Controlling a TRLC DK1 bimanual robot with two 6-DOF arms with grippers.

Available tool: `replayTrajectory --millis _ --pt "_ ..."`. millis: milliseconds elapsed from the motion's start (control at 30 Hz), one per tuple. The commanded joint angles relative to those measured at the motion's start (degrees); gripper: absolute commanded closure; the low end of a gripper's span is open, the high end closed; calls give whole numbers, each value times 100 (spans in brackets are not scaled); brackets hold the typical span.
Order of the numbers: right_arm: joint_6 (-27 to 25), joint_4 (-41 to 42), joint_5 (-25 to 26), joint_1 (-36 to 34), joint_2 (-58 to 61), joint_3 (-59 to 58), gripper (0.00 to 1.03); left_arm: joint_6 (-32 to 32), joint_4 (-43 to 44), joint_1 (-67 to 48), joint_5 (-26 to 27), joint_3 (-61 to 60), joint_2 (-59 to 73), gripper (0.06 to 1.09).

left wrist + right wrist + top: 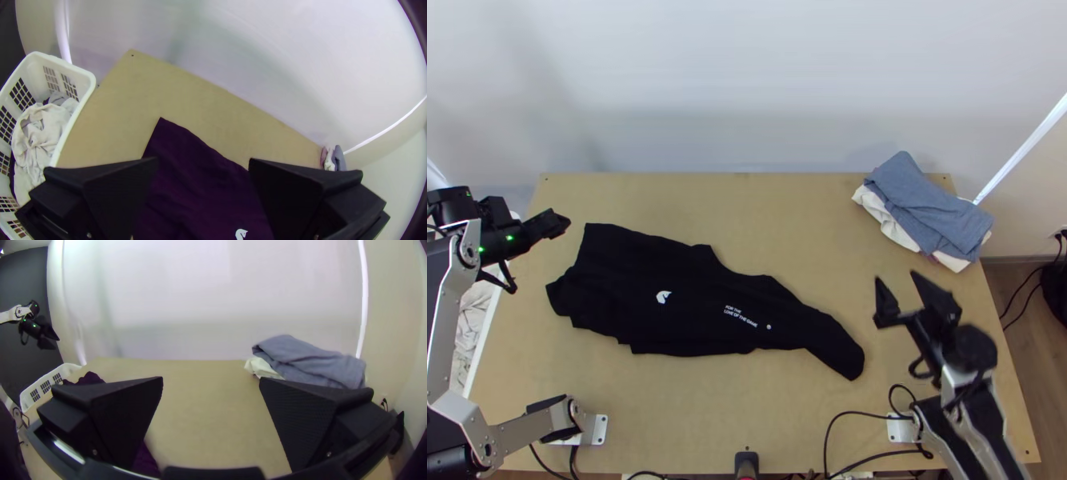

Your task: Fold the t-shirt

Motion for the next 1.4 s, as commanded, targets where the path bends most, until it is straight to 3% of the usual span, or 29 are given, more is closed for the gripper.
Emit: replayTrajectory --millis 0,167,400,600,1033,1267,1367 --pt "-56 -27 -1 258 1275 1128 5 37 73 132 138 -114 -22 10" --pt "-39 -45 -1 917 2901 2666 5 46 73 255 147 -194 -198 10" --pt "-39 -932 -1 2253 5247 5031 5 108 90 431 156 -457 -567 10" --pt "-162 -1231 -28 2956 6873 6569 5 257 160 536 156 -651 -918 10" --pt "-742 -1776 -19 3263 9589 9478 5 248 240 554 147 -738 -1191 10" --pt "-1269 -1820 -19 3351 10451 10198 7 257 354 554 147 -914 -1182 10" --pt "-1252 -1820 -19 3395 10767 10541 10 248 450 554 147 -1020 -1191 10"
